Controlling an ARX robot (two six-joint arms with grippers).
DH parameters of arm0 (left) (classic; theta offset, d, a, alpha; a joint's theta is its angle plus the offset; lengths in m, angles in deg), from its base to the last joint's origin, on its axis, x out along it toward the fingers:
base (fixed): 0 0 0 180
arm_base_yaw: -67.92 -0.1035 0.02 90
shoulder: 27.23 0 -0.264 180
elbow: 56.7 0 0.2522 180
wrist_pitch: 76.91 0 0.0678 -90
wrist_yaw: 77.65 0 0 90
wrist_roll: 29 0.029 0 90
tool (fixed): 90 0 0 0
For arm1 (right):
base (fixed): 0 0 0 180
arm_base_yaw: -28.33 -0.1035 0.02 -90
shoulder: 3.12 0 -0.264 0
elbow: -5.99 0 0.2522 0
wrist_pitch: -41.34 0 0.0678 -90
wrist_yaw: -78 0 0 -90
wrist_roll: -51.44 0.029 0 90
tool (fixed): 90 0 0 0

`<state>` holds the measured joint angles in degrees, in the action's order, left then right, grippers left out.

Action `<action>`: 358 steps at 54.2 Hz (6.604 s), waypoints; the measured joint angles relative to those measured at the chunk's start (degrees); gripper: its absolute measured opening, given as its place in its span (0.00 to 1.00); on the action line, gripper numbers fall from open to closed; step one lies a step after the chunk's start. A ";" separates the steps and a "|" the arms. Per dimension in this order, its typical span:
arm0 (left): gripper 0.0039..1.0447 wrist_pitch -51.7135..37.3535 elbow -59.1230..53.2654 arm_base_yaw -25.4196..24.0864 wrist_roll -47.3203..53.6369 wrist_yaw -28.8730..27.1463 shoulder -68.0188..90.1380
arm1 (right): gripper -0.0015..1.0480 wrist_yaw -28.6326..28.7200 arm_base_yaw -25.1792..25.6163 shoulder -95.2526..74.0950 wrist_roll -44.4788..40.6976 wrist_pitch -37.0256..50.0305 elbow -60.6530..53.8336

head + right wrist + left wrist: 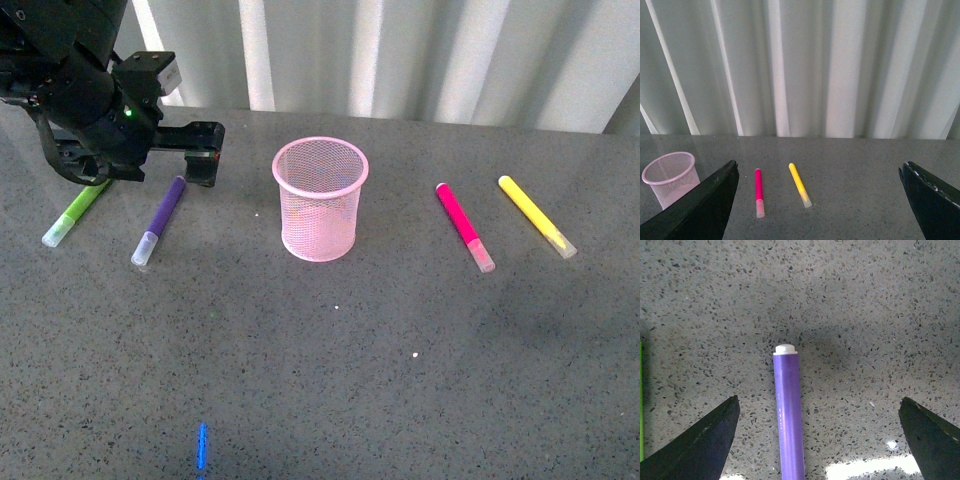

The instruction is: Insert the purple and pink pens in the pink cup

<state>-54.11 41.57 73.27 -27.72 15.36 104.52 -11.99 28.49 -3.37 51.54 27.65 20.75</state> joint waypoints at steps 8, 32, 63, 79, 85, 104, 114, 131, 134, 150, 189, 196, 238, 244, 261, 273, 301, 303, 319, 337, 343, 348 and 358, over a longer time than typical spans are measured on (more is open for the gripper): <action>0.94 -0.52 0.00 0.33 0.09 -0.26 0.96 | 0.93 0.00 0.00 0.00 0.00 0.00 0.00; 0.87 -2.78 0.17 1.18 2.49 -3.30 4.28 | 0.93 0.02 0.00 0.00 0.00 0.00 0.00; 0.12 -5.86 0.98 2.25 3.41 -6.97 5.14 | 0.93 0.02 0.00 0.02 0.00 0.00 0.00; 0.12 -12.90 -2.01 0.31 4.61 -11.39 3.39 | 0.93 0.02 0.00 0.00 0.00 0.00 0.00; 0.12 -16.94 -3.32 -0.35 4.59 -12.33 1.36 | 0.93 0.00 0.00 0.00 0.00 0.00 0.00; 0.12 -42.47 -13.14 1.09 -8.96 -11.19 -14.01 | 0.93 0.02 0.00 0.00 0.00 0.00 0.00; 0.12 -52.43 -19.02 6.10 -16.87 -10.73 -18.67 | 0.93 0.00 0.00 0.00 0.00 0.00 0.00; 0.12 -63.65 -25.33 13.75 -23.89 -12.59 -18.75 | 0.93 0.02 0.00 0.00 0.00 0.00 0.00; 0.12 -65.37 -25.70 15.17 -24.68 -13.66 -17.88 | 0.93 0.02 0.00 0.00 0.00 0.00 0.00; 0.12 -70.97 -25.18 18.08 -26.67 -16.59 -8.76 | 0.93 0.02 0.00 0.00 0.00 0.00 0.00; 0.12 -72.43 -22.51 17.33 -30.51 -19.08 -3.23 | 0.93 0.00 0.00 0.00 0.00 0.00 0.00; 0.12 -72.37 -22.51 17.55 -31.19 -19.06 -3.23 | 0.93 0.02 0.00 0.02 0.00 0.00 0.00; 0.94 -65.33 -28.46 15.78 -31.01 -9.53 -14.60 | 0.93 0.00 0.00 0.02 0.00 0.00 0.00; 0.94 -61.29 -31.78 13.40 -30.03 -4.72 -21.11 | 0.93 0.02 0.00 0.02 0.00 0.00 0.00; 0.94 -50.07 -45.40 -5.68 -26.93 11.87 -45.94 | 0.93 0.02 0.00 0.00 0.00 0.00 0.00; 0.91 -45.31 -51.67 -22.56 -22.95 19.65 -56.61 | 0.93 0.02 0.00 0.00 0.00 0.00 0.00; 0.08 -54.07 -73.09 -15.72 -2.29 6.97 -74.97 | 0.93 0.02 0.00 0.00 0.00 0.00 0.00; 0.03 -53.72 -73.83 -15.23 -2.23 6.29 -76.06 | 0.93 0.02 0.00 0.00 0.00 0.00 0.00; 0.03 -47.15 -79.97 -10.60 -1.73 1.81 -88.54 | 0.93 0.02 0.00 0.00 0.00 0.00 0.00; 0.03 -40.00 -83.30 -5.33 -1.68 -3.06 -100.28 | 0.93 0.02 0.00 0.00 0.00 0.00 0.00; 0.03 -35.36 -83.30 -5.33 -1.68 -3.04 -105.48 | 0.93 -1.70 -0.15 -0.94 0.46 1.07 0.04; 0.03 -31.98 -83.32 -5.33 -1.68 -3.02 -108.89 | 0.93 1.42 5.62 -19.78 2.21 20.31 3.89; 0.03 -27.21 -83.32 -5.33 -1.68 -3.04 -113.81 | 0.93 1.92 11.13 -57.20 6.58 36.87 22.14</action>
<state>-81.32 -41.75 67.93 -29.40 12.32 -9.29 -10.06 39.62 -60.57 58.12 64.53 42.89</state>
